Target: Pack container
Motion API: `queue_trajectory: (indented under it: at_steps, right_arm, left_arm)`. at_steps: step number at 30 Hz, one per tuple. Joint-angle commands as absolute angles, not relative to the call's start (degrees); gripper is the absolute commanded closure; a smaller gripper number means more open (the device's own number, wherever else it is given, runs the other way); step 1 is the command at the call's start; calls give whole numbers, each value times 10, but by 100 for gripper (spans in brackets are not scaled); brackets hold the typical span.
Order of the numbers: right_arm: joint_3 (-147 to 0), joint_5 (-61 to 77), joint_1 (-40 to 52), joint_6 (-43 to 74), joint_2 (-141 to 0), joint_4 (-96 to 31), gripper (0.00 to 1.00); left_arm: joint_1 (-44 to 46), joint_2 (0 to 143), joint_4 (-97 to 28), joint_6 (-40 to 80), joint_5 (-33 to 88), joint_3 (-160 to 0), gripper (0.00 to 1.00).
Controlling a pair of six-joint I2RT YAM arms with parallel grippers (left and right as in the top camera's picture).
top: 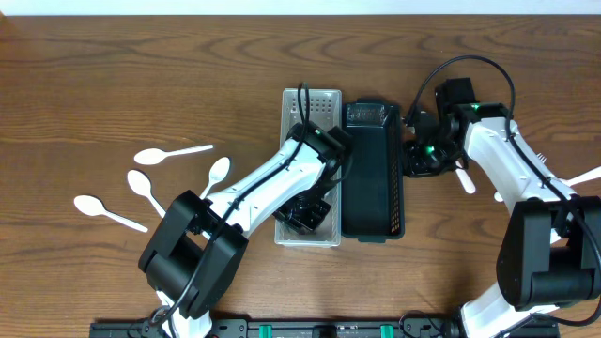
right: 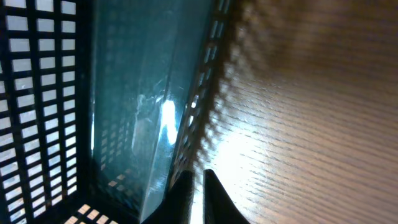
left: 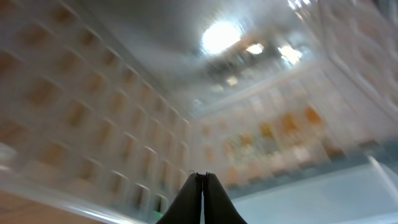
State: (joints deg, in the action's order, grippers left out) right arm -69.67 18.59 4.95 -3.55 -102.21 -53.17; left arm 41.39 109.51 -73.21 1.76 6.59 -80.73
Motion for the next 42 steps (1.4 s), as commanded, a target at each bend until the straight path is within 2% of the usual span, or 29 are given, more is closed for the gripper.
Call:
queue_trajectory:
  at_steps: [1, 4, 11, 18, 22, 27, 36, 42]
  right_arm:
    - [-696, 90, 52, 3, -1025, -536, 80]
    - [-703, 19, 52, 43, -1023, -547, 80]
    - [-746, 20, 53, 42, -999, -579, 81]
    - [-757, 97, 53, 15, -971, -591, 77]
    - [-755, 96, 53, 17, -978, -594, 76]
    - [-755, 97, 56, 17, -982, -596, 75]
    - [-738, 103, 77, 16, -995, -600, 74]
    - [-726, 104, 91, 16, -1013, -590, 74]
  left_arm:
    - [410, 1084, -711, 29, -21, -811, 94]
    - [410, 1081, -691, 29, -55, -832, 94]
    - [410, 1040, -656, 29, -92, -867, 94]
    - [394, 931, -633, 77, -197, -870, 94]
    - [354, 875, -629, 131, -204, -870, 94]
    - [285, 841, -634, 197, -182, -870, 94]
    - [162, 839, -631, 198, -37, -865, 94]
    - [102, 839, -631, 198, -19, -865, 94]
